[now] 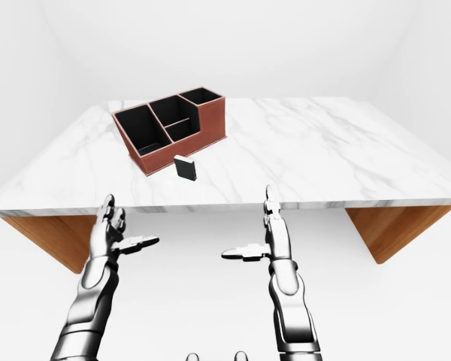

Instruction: Pick up the book and place it in the left compartment of the caddy.

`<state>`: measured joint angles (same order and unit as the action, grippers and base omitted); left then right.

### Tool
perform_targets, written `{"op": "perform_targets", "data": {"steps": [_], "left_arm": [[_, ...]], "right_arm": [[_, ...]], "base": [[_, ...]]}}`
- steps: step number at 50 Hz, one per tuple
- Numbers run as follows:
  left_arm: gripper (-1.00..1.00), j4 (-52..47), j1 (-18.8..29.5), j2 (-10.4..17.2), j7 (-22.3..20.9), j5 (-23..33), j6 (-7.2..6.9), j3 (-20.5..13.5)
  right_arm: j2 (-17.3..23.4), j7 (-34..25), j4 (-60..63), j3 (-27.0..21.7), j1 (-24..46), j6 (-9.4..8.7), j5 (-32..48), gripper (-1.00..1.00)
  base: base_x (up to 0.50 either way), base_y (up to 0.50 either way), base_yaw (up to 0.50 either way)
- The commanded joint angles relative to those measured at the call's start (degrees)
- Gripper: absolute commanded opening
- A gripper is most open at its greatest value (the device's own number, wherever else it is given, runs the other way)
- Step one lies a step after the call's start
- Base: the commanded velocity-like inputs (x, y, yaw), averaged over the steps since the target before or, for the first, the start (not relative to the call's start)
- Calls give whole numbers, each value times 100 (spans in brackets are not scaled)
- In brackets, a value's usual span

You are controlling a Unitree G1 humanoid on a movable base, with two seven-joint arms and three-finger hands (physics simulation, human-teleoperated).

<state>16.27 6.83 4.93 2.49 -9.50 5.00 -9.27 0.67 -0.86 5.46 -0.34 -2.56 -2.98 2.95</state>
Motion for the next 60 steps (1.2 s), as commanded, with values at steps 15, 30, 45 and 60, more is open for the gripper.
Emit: {"op": "perform_targets", "data": {"steps": [15, 30, 45, 60], "left_arm": [[100, -243, 162, 219, 258, -318, 0, -278], [100, -556, 137, 365, 393, -454, 0, -523], [100, -1035, 93, 464, 518, -586, 0, -728], [100, -1176, 69, 557, 585, -669, 0, -918]], "right_arm": [[-25, -2, 437, 44, -111, -202, 18, 100], [-7, -43, 414, 2, -42, -202, 50, 100], [-17, -38, 540, 21, -107, -202, 103, 100], [-18, 34, 1445, 76, -68, -202, 300, 100]], "base": [[0, 0, 0], [0, 0, 0], [0, 0, 0], [0, 0, 0]]}}
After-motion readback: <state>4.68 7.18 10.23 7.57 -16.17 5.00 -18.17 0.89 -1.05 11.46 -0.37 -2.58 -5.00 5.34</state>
